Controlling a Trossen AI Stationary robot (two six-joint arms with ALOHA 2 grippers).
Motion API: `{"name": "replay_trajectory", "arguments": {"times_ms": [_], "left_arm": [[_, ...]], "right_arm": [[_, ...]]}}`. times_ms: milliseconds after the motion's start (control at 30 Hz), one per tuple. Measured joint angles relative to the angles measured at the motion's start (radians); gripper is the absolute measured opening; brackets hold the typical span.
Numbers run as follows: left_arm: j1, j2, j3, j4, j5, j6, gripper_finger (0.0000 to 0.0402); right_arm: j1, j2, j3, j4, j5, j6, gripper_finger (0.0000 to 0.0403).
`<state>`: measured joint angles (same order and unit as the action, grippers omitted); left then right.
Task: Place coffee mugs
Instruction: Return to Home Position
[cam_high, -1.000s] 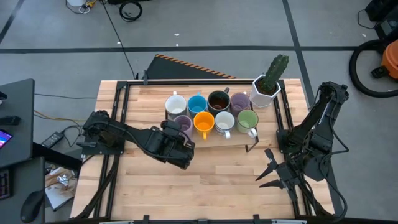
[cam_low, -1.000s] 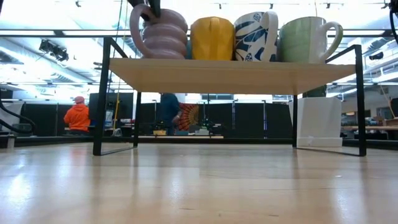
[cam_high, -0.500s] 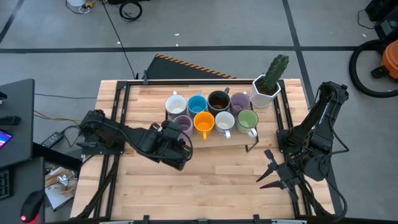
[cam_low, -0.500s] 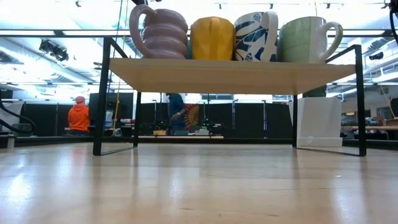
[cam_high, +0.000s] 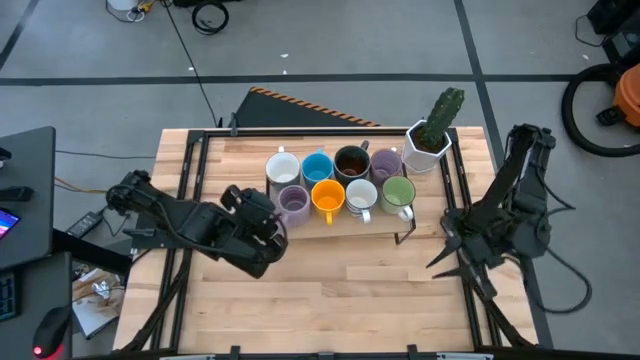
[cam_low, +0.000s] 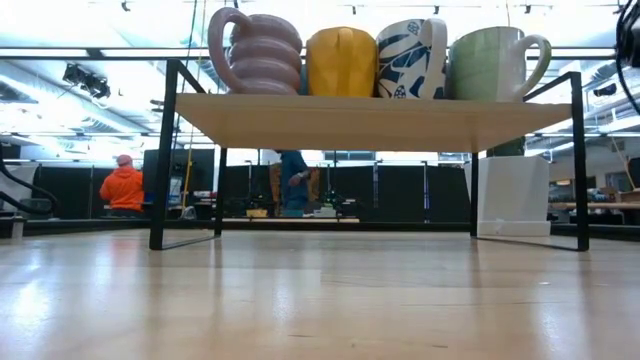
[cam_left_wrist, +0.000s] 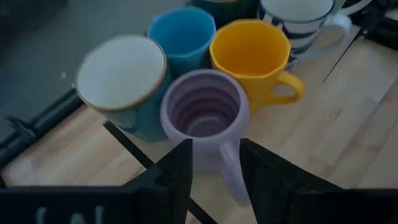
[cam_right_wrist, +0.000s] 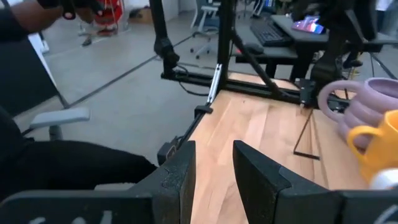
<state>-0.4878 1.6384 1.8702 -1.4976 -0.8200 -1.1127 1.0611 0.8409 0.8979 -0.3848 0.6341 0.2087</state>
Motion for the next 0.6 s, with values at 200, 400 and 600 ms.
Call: {"name": "replay_trajectory", "arguments": {"times_ms": [200,400,600], "left_arm": [[-0.033,-0.033,-0.012,-0.008,-0.077,0.065,0.0111],[-0.028,-0.143,-0.249,0.186,-0.078,0.132,0.0066],[-0.007,-0.334,-0.546,0.543,-0.079,0.307,0.0014]], "right_arm": [[0.0,-0.166,-0.146,0.081,0.028,-0.01,0.0113],[0.0,-0.386,-0.278,0.121,0.082,-0.045,0.0113],[-0.006,-0.634,-0.378,0.171,0.085,-0.145,0.0113]]}}
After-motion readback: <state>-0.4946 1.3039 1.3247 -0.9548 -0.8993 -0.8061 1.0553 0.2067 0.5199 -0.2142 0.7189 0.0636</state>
